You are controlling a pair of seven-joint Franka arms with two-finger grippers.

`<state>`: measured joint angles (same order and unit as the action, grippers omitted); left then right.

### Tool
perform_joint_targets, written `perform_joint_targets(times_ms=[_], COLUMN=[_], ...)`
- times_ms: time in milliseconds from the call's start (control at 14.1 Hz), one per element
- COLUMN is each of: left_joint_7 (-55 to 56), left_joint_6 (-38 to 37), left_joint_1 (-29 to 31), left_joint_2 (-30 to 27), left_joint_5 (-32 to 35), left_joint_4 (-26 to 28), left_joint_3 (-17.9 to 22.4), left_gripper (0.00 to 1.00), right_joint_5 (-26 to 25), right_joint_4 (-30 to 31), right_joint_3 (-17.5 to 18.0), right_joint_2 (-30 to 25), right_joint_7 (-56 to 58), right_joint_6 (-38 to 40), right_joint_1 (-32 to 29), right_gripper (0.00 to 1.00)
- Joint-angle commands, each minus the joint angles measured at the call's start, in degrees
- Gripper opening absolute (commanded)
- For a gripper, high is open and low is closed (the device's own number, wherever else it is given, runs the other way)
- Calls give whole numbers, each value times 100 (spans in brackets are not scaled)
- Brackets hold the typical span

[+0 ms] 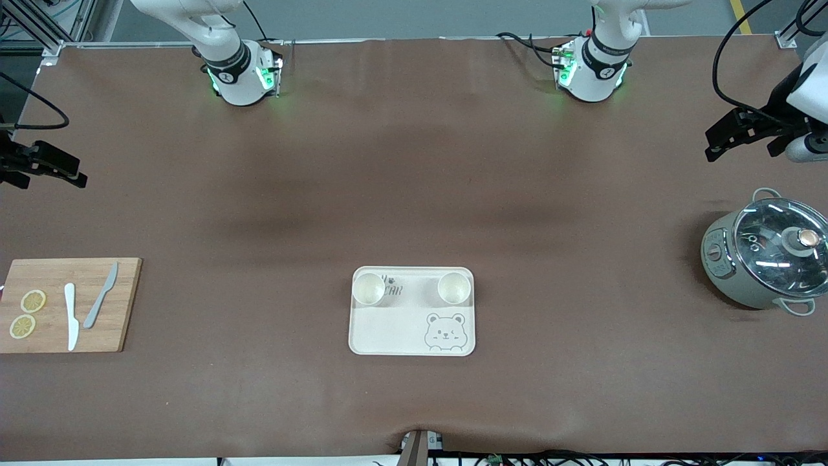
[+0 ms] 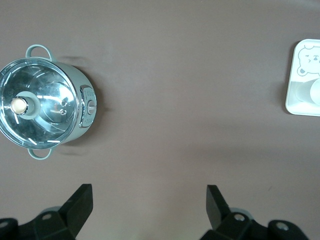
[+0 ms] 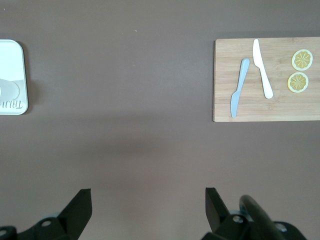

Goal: Place white IKEA cup upright on tray with both arms

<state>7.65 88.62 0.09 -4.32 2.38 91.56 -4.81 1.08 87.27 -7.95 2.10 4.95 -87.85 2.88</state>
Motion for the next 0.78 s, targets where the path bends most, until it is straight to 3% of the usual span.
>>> perform_joint_targets(times_ms=[0,711], left_joint_7=[-27,-1], left_joint_6=[-204,-345], left_joint_1=[8,-27], left_joint_2=[63,71], left_joint_5=[-115,-62], left_joint_4=[-217,-252], left_joint_3=[-3,-11], left_gripper=[100,100], right_joint_5=[-82,-73], right_joint_4=[-70,-70], right_joint_3=[4,-5], right_joint_2=[-25,-16], right_joint_7=[33,15], right_joint_6=[128,137], right_joint_1=[-24,-24], right_gripper=[100,100])
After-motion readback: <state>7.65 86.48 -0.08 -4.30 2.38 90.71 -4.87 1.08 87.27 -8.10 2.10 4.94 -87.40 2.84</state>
